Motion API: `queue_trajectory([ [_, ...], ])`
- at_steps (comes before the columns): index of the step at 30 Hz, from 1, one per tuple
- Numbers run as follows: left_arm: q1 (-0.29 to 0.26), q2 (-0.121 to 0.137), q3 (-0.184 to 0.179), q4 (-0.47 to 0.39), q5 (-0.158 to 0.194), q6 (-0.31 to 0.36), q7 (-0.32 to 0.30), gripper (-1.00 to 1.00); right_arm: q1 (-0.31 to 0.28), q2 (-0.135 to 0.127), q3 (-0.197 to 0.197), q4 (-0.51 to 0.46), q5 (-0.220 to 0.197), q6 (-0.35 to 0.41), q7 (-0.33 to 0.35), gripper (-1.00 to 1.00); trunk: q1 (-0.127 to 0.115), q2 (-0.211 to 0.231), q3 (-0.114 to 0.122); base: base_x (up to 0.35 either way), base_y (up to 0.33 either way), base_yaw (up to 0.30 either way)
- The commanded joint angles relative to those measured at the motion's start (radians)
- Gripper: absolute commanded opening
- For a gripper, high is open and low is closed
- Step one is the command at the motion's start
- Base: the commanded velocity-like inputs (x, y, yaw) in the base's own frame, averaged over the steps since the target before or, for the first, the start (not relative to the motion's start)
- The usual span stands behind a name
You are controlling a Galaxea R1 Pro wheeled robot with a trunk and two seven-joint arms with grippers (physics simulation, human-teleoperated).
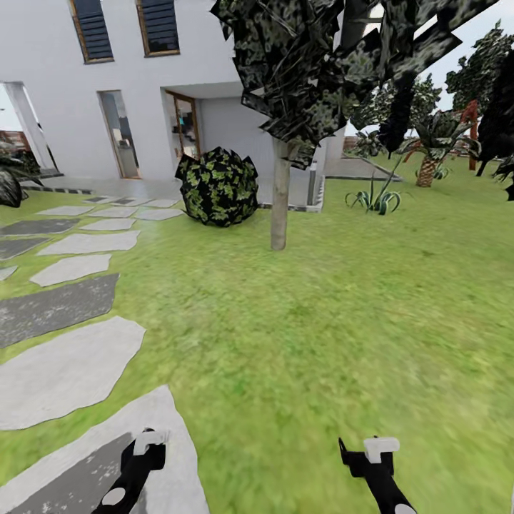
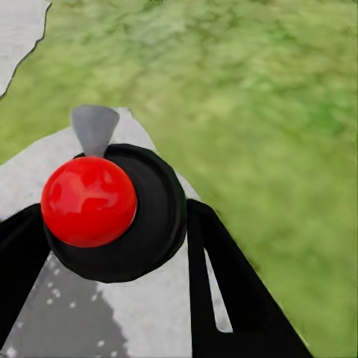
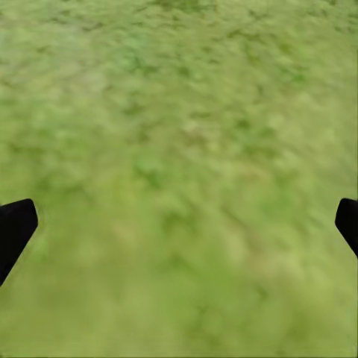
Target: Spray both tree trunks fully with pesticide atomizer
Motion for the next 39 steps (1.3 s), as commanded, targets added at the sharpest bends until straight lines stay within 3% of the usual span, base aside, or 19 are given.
queue_trajectory([
  [1,0.0,0.0,0.0,0.0,0.0,0.0,0.0,-1.0,0.0,0.0,0.0,0.0,0.0,0.0,0.0,1.0,0.0,0.0,0.0,0.228,0.281,0.279],
  [20,0.0,0.0,0.0,0.001,0.0,0.0,0.0,-1.0,0.0,0.0,0.0,0.0,0.0,0.0,0.0,1.0,0.0,0.0,0.0,0.227,0.274,0.279],
  [39,0.0,0.0,-0.001,0.001,0.0,0.0,-0.001,-1.0,0.0,0.0,0.0,0.0,0.0,0.0,0.0,1.0,0.0,0.0,0.0,0.021,0.019,0.279],
])
